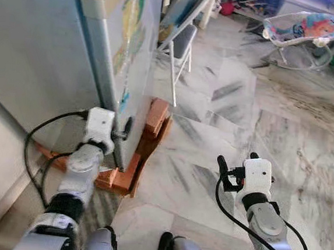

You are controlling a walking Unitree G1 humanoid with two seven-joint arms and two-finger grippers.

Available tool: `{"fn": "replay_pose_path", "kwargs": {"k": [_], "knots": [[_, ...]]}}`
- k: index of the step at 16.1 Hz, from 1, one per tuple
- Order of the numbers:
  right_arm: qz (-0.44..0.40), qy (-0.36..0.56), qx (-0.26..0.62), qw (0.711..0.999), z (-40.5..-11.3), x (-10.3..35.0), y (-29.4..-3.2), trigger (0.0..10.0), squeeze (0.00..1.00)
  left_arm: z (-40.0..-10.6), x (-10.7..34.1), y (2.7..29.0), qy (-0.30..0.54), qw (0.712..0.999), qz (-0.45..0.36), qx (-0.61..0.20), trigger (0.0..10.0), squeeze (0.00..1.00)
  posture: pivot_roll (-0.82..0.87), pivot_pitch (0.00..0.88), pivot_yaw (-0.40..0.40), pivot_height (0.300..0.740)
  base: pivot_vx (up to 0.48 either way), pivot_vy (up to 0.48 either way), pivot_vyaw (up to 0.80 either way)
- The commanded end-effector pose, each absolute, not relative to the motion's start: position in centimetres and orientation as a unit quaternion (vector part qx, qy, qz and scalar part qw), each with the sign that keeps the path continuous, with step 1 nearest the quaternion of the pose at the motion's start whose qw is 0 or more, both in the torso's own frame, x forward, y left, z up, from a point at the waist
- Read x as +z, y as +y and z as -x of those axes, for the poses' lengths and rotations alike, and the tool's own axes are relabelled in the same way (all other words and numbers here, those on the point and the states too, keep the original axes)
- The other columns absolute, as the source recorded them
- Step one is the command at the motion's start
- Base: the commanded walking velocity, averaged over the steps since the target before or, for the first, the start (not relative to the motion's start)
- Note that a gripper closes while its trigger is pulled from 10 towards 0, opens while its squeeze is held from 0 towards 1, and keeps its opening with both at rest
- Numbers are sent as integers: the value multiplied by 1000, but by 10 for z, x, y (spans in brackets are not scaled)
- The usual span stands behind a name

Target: Restocking fridge

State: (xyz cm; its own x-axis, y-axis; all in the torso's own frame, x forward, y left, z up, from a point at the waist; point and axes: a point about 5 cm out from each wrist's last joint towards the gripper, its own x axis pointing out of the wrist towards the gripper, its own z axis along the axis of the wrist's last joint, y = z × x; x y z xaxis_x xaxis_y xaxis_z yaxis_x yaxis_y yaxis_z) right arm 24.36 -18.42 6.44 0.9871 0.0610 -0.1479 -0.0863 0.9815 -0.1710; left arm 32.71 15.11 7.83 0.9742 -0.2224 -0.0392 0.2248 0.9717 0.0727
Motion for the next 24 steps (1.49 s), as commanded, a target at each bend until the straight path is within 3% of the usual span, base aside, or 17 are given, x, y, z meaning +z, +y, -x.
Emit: {"fn": "replay_pose_path", "kwargs": {"k": [1,6,8,10,12,14,17,19,24], "knots": [[90,70,33,993,-242,65,-187,10000,0,-329,88,136,-10,988,-50,-148,10000,0,-7,177,-76,740,0,0,0],[89,70,34,993,-243,65,-185,10000,0,-330,87,136,-11,988,-64,-142,10000,0,-5,178,-72,740,0,0,0],[102,138,72,983,-238,48,-181,10000,0,-336,95,132,-21,987,-71,-145,10000,0,-2,177,-71,740,0,0,0],[104,221,134,961,-228,27,-176,10000,0,-330,107,97,-75,961,-137,-228,10000,0,-6,174,-71,740,0,0,0],[104,263,170,944,-223,20,-177,10000,0,-294,103,39,-99,918,-119,-366,10000,0,-8,168,-67,740,0,0,0],[110,286,190,933,-213,14,-179,10000,0,-268,100,10,-104,890,-98,-432,10000,0,-10,170,-69,740,0,0,0],[105,294,194,930,-211,15,-179,10000,0,-289,94,36,-80,928,-91,-353,10000,0,-15,173,-70,740,0,0,0],[102,298,204,927,-212,15,-177,10000,0,-305,95,72,-65,953,-93,-281,10000,0,-1,171,-70,740,0,0,0],[102,302,212,924,-212,15,-176,10000,0,-301,85,100,-32,970,-82,-227,10000,0,1,170,-70,740,0,0,0]]}}
